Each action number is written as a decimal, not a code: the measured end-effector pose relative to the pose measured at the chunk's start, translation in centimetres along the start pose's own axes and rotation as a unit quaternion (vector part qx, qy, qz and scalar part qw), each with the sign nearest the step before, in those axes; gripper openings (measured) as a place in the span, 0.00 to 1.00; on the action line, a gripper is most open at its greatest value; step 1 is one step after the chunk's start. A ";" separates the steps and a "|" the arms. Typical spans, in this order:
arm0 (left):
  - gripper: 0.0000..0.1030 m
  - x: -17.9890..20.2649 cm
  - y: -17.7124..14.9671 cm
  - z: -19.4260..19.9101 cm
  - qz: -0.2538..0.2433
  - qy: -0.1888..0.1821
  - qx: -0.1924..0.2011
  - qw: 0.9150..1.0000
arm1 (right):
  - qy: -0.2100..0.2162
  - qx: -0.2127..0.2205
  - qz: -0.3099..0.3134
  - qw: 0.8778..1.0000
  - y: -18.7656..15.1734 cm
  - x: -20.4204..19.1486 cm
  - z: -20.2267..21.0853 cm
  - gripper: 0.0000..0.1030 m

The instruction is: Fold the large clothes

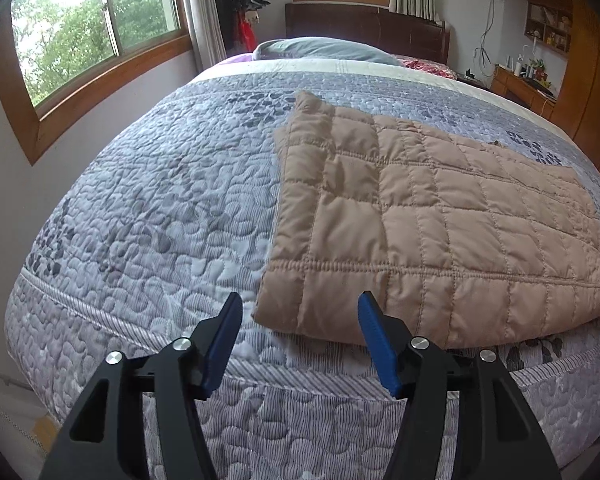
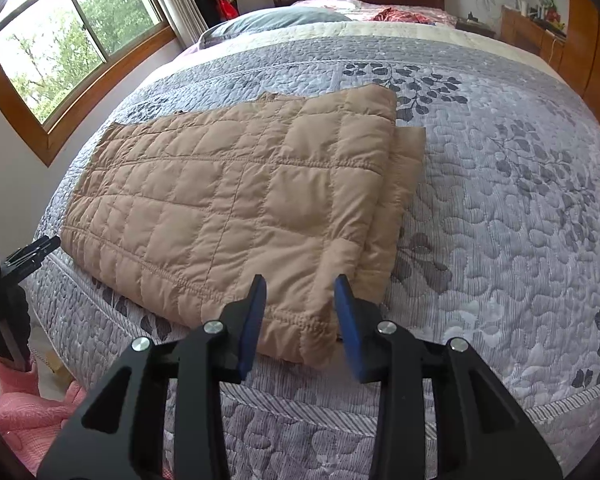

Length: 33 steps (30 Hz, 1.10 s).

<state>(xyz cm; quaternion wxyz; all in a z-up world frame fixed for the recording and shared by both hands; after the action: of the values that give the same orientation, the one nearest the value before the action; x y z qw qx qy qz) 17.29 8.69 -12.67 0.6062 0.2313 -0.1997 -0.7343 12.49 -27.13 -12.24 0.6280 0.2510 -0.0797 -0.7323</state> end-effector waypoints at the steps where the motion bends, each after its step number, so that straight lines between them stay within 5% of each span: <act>1: 0.59 0.0 -0.2 -0.1 0.002 -0.001 -0.002 1.000 | 0.000 0.000 0.002 1.000 0.0 -0.1 -0.1 0.34; 8: 0.60 -0.3 -2.1 -1.3 0.027 -0.019 -0.031 0.999 | -0.035 -0.066 0.011 0.997 -1.8 1.9 -4.9 0.34; 12: 0.62 -0.4 -3.3 -2.2 0.060 -0.050 -0.052 0.996 | -0.038 -0.063 0.013 0.997 -1.9 2.1 -5.7 0.34; 19: 0.64 -0.2 -4.1 -3.4 0.161 -0.145 -0.064 0.974 | -0.034 -0.060 0.006 0.998 -1.9 2.0 -5.7 0.34; 25: 0.67 -0.6 -3.0 -4.7 0.192 -0.158 -0.052 0.967 | -0.024 -0.061 -0.004 0.998 -1.9 2.2 -5.5 0.34; 27: 0.68 -1.0 -2.3 -5.2 0.210 -0.171 -0.047 0.961 | -0.024 -0.060 -0.004 0.998 -1.9 2.2 -5.4 0.34; 33: 0.67 -1.4 -1.0 -6.4 0.295 -0.239 -0.035 0.924 | -0.015 -0.063 -0.010 0.998 -2.0 2.3 -5.4 0.34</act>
<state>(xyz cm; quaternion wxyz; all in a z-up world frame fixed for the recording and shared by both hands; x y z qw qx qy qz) 20.40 10.13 -18.31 0.7370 -0.0417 -0.3724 -0.5624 13.09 -27.89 -18.32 0.6342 0.2008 -0.0410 -0.7455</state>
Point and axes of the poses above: each gripper's, at about its wrist camera, not at the fingertips, and z roughly against the way its jaws point, x to its right, y to its top, the point moved 10 cm from there along -z, roughly the way its jaws point, and after that the axes turned 6 degrees about -z, right-handed, at the moved point
